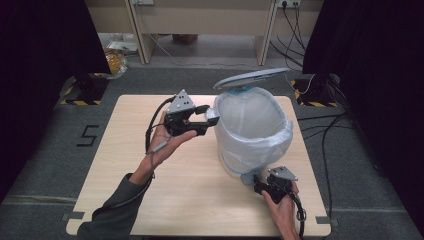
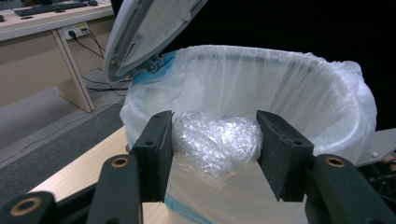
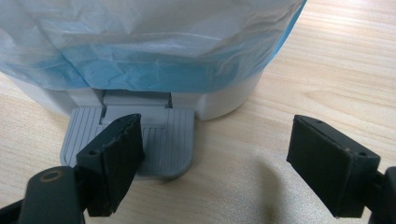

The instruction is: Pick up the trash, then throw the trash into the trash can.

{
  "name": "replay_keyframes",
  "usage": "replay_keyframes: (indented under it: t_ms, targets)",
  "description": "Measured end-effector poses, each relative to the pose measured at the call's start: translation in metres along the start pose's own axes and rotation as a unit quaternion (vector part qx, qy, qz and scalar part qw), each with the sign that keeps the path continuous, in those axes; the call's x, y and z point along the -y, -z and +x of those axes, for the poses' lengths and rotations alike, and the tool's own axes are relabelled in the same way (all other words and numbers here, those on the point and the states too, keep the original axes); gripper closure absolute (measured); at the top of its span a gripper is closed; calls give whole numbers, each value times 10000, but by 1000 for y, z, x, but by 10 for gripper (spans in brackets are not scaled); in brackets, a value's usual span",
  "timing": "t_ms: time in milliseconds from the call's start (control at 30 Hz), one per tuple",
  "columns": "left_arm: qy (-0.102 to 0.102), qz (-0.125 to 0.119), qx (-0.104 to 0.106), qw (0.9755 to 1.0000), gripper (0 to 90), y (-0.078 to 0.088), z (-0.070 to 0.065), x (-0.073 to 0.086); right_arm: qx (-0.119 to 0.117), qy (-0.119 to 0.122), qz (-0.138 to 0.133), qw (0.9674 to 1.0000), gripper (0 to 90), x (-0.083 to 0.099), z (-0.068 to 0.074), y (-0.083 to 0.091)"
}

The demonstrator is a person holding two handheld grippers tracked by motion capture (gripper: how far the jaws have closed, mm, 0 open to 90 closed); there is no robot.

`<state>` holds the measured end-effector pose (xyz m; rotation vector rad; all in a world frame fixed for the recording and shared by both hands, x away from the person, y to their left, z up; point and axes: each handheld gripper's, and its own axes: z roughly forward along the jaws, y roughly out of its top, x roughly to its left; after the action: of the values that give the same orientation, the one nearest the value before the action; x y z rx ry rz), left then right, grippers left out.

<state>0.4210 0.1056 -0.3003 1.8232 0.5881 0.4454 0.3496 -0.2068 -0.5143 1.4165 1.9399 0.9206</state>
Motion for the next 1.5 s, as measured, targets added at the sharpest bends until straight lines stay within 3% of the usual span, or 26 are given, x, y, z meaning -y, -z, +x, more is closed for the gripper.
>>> replay_keyframes:
  t_ms: [433,1000,1100,1167,1333,1500]
  targets:
    - [-90,4,125,9999,476,-32,-12,-20,-4,-4,4,10000,183,0,0,0]
    - [-176,68,86,9998,469,-65,-20,-24,-27,2,2,10000,183,0,-1,0]
    - [-202,119,46,9997,399,-71,-22,-25,-34,8,2,10000,184,0,-1,0]
    - [-224,132,35,9997,354,-71,-24,-25,-36,10,1,10000,184,0,-1,0]
    - [-308,144,46,9994,338,-66,-28,-25,-66,-32,10,10000,183,0,-1,-1]
    - [-260,115,139,9995,312,-49,-26,-25,-62,-58,17,10000,184,0,-1,-1]
